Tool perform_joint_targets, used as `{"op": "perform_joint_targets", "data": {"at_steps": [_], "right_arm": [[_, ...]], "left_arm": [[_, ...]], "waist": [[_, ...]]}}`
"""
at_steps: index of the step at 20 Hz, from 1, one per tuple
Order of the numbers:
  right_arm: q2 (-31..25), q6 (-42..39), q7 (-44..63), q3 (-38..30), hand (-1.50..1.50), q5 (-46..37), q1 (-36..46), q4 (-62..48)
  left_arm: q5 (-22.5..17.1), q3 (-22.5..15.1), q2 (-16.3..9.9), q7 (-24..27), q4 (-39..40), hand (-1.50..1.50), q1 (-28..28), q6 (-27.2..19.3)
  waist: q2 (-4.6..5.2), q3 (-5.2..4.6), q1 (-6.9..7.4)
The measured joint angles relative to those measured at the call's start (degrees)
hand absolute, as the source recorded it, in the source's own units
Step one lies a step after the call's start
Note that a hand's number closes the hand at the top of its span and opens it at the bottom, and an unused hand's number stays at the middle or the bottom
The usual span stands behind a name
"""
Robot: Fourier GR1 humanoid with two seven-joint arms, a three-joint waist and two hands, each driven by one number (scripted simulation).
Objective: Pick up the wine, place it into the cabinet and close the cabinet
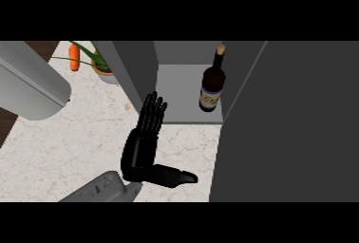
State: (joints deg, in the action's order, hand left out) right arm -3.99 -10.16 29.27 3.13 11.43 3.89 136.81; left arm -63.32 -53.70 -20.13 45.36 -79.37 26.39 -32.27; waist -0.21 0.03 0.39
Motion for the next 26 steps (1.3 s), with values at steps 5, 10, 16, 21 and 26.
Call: {"op": "perform_joint_targets", "data": {"at_steps": [5,10,16,21,26], "right_arm": [[-3.1,-4.8,-0.8,0.0,1.5,2.4,-0.2,-0.1],[-4.8,-8.6,0.1,2.5,1.5,3.3,-0.7,0.0],[-3.0,-10.0,1.5,9.8,1.5,4.1,-3.2,0.4],[-0.4,-8.4,4.9,19.8,1.5,3.9,-3.2,0.8],[2.8,-3.2,8.2,30.2,1.5,1.0,-0.3,0.5]], "left_arm": [[2.7,-0.9,-7.3,-2.1,-11.4,1.5,-5.1,0.8],[3.4,1.0,-15.7,-2.6,-20.2,1.5,-11.6,4.7],[2.6,5.0,-23.8,-1.8,-26.8,1.5,-19.0,9.1],[1.5,9.1,-29.7,0.4,-29.3,-1.5,-25.9,13.5],[-2.2,15.3,-35.5,3.3,-30.2,-1.5,-33.0,20.2]], "waist": [[-0.05,0.03,0.24],[-0.04,-0.01,0.2],[-0.08,-0.03,0.22],[-0.17,-0.07,0.29],[-0.31,-0.14,0.56]]}}
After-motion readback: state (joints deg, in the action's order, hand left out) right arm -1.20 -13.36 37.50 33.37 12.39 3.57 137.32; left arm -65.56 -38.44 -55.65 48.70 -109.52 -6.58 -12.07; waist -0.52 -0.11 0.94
